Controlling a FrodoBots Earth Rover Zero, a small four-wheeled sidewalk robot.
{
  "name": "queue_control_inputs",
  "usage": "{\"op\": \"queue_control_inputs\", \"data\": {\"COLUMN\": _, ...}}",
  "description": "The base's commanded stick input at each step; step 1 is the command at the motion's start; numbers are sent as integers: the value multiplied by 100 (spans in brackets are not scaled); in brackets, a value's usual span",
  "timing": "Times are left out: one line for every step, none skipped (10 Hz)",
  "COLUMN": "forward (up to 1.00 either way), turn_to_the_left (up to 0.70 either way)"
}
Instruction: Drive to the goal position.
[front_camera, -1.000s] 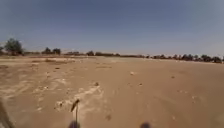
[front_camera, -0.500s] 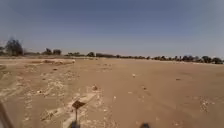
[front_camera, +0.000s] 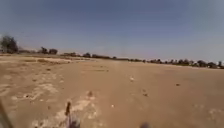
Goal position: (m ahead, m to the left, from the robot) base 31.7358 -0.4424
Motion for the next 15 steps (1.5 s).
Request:
{"op": "queue_control_inputs", "data": {"forward": 50, "turn_to_the_left": 0}}
{"op": "queue_control_inputs", "data": {"forward": 50, "turn_to_the_left": 0}}
{"op": "queue_control_inputs", "data": {"forward": 50, "turn_to_the_left": 0}}
{"op": "queue_control_inputs", "data": {"forward": 50, "turn_to_the_left": 0}}
{"op": "queue_control_inputs", "data": {"forward": 50, "turn_to_the_left": 0}}
{"op": "queue_control_inputs", "data": {"forward": 50, "turn_to_the_left": 0}}
{"op": "queue_control_inputs", "data": {"forward": 50, "turn_to_the_left": 0}}
{"op": "queue_control_inputs", "data": {"forward": 50, "turn_to_the_left": 0}}
{"op": "queue_control_inputs", "data": {"forward": 50, "turn_to_the_left": 0}}
{"op": "queue_control_inputs", "data": {"forward": 50, "turn_to_the_left": 0}}
{"op": "queue_control_inputs", "data": {"forward": 50, "turn_to_the_left": 0}}
{"op": "queue_control_inputs", "data": {"forward": 50, "turn_to_the_left": 0}}
{"op": "queue_control_inputs", "data": {"forward": 50, "turn_to_the_left": 0}}
{"op": "queue_control_inputs", "data": {"forward": 50, "turn_to_the_left": 0}}
{"op": "queue_control_inputs", "data": {"forward": 50, "turn_to_the_left": 0}}
